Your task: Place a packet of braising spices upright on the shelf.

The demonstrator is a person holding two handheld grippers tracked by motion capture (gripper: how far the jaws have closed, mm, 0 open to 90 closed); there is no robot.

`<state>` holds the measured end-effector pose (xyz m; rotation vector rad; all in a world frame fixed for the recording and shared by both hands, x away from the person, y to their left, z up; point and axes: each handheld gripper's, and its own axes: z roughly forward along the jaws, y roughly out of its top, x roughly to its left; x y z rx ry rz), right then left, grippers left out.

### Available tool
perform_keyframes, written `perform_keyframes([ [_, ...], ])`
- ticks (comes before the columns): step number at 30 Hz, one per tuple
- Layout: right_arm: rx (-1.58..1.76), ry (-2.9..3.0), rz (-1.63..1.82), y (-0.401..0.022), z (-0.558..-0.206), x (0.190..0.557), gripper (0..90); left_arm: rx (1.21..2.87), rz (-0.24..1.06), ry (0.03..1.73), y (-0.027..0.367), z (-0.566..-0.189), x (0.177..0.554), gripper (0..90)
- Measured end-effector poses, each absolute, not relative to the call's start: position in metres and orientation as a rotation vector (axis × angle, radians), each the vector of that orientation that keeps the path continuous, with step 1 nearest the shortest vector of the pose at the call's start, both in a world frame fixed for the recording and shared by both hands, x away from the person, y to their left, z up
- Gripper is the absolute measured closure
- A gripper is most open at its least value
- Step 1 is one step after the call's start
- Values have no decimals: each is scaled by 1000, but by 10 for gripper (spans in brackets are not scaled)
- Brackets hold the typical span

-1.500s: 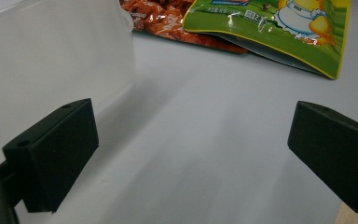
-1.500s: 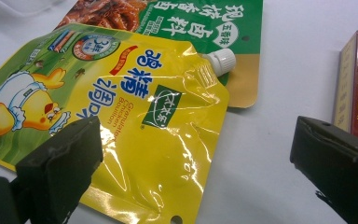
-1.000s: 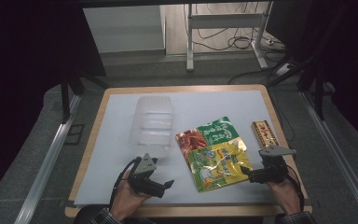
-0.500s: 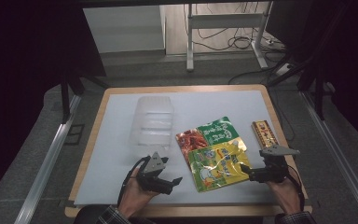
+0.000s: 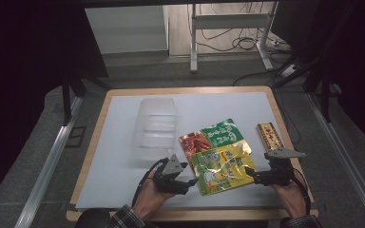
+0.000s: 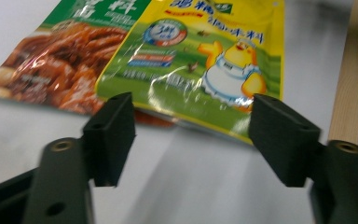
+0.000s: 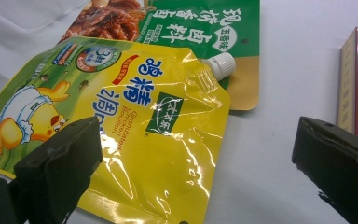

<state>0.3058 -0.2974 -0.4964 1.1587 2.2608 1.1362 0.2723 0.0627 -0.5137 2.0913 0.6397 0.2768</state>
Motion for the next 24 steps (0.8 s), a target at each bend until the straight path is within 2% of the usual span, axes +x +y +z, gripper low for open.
perform_keyframes([
  [3, 1160, 2263, 1131, -298, -497, 306, 12, 2095, 276, 627, 58, -514, 274, 440],
  [4, 1161, 2263, 1131, -298, -497, 306, 12, 2096, 278, 624, 55, -515, 275, 440],
  [5, 1159, 2265, 1129, -298, -497, 306, 12, 2103, 274, 620, 51, -516, 277, 497],
  [9, 1158, 2281, 1109, -298, -498, 307, 11, 2118, 273, 613, 42, -519, 281, 620],
  [15, 1150, 2298, 1097, -297, -500, 307, 12, 2121, 256, 589, 31, -522, 285, 885],
  [24, 1150, 2321, 1091, -296, -502, 308, 12, 2125, 254, 560, 23, -533, 290, 900],
])
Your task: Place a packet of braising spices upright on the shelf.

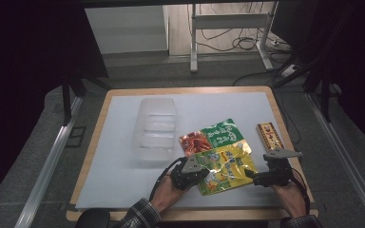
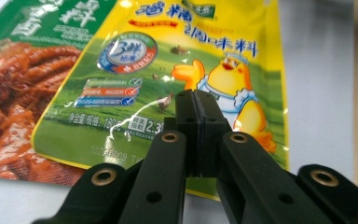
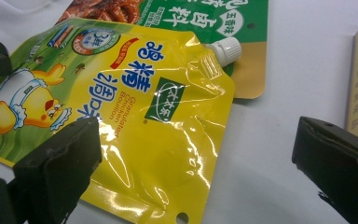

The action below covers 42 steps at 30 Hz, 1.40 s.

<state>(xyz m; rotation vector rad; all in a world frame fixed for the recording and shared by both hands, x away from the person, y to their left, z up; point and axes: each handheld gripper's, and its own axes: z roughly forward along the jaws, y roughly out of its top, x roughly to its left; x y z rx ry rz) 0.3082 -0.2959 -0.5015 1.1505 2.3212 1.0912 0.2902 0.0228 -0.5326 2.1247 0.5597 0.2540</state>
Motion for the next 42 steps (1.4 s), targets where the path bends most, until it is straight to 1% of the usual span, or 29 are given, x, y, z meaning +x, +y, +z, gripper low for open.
perform_keyframes([
  [2, 1148, 2328, 1092, -296, -502, 308, 12, 2146, 249, 560, 23, -533, 291, 900],
  [6, 1147, 2341, 1090, -294, -502, 308, 11, 2152, 300, 555, 21, -537, 287, 900],
  [11, 1147, 2351, 1088, -294, -503, 308, 11, 2150, 308, 560, 22, -538, 285, 900],
  [14, 1150, 2357, 1091, -294, -503, 308, 13, 2158, 284, 568, 25, -539, 286, 900],
  [17, 1160, 2361, 1093, -293, -504, 308, 14, 2167, 288, 567, 25, -539, 285, 900],
  [22, 1176, 2386, 1094, -290, -507, 309, 17, 2224, 263, 561, 31, -540, 284, 900],
  [42, 1199, 2553, 1174, -269, -523, 325, 33, 2230, 257, 568, 33, -541, 282, 900],
])
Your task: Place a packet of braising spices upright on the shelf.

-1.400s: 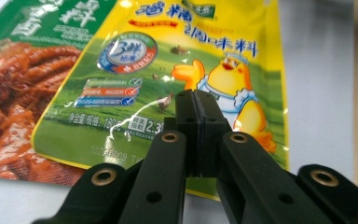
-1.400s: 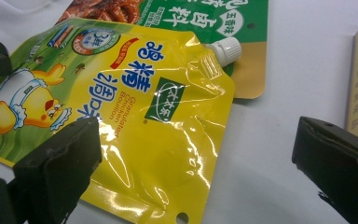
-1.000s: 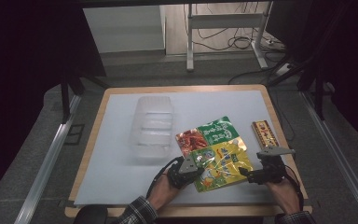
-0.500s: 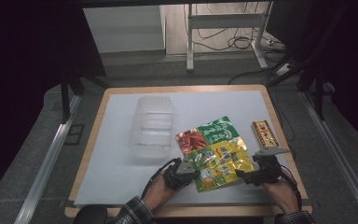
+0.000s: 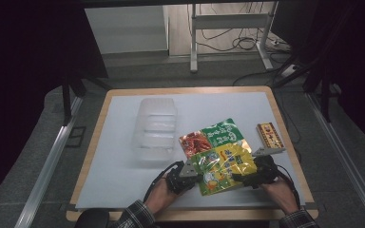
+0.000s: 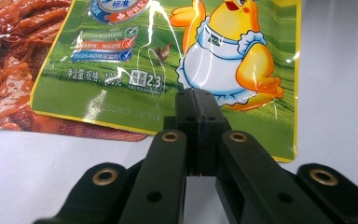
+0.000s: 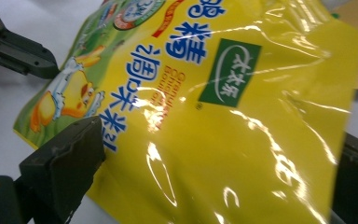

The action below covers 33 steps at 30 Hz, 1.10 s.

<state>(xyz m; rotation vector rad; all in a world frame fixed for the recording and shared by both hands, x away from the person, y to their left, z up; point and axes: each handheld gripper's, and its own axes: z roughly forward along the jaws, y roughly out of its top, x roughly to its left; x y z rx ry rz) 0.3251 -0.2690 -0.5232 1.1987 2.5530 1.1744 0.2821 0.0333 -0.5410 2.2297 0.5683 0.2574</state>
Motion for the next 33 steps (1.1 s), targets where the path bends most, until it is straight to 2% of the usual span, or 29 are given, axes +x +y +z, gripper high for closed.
perform_keyframes([
  [8, 1235, 2530, 1291, -268, -518, 329, 44, 2228, 247, 571, 35, -541, 283, 900],
  [17, 1232, 2549, 1238, -260, -512, 326, 30, 2219, 234, 583, 36, -541, 284, 900],
  [19, 1238, 2523, 1196, -258, -510, 324, 120, 2214, 238, 585, 35, -541, 283, 900],
  [23, 1299, 2438, 1142, -262, -505, 323, 424, 2220, 248, 583, 35, -541, 282, 900],
  [26, 1288, 2469, 1100, -257, -508, 322, 554, 2214, 263, 600, 35, -540, 280, 899],
  [30, 1205, 2440, 1062, -251, -502, 318, 759, 2210, 280, 630, 36, -539, 279, 846],
  [33, 1214, 2430, 1107, -253, -499, 317, 837, 2209, 287, 644, 37, -537, 278, 788],
])
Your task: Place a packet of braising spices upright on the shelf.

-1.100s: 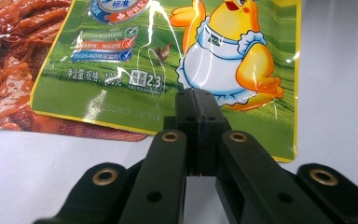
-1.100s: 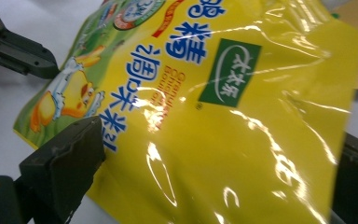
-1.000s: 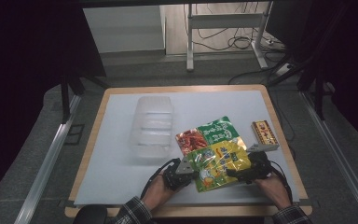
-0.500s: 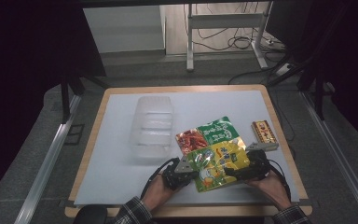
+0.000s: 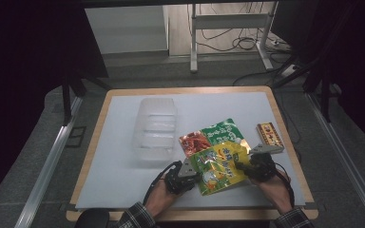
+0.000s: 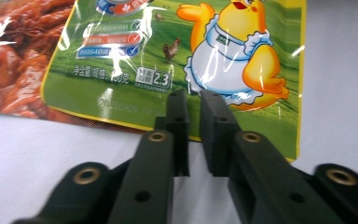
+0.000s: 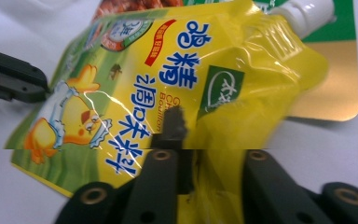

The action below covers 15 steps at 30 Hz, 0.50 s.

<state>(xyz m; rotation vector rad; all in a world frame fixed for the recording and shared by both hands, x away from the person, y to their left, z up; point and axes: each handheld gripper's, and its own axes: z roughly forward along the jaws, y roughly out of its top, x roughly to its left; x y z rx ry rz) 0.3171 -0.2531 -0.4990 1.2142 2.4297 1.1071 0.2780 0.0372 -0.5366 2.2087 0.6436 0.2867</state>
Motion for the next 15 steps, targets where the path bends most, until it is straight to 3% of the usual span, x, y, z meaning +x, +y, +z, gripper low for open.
perform_keyframes([
  [8, 1204, 2396, 1216, -253, -488, 314, 888, 2185, 277, 637, 45, -528, 270, 584],
  [15, 1212, 2384, 1311, -255, -479, 312, 888, 2137, 253, 619, 54, -523, 261, 317],
])
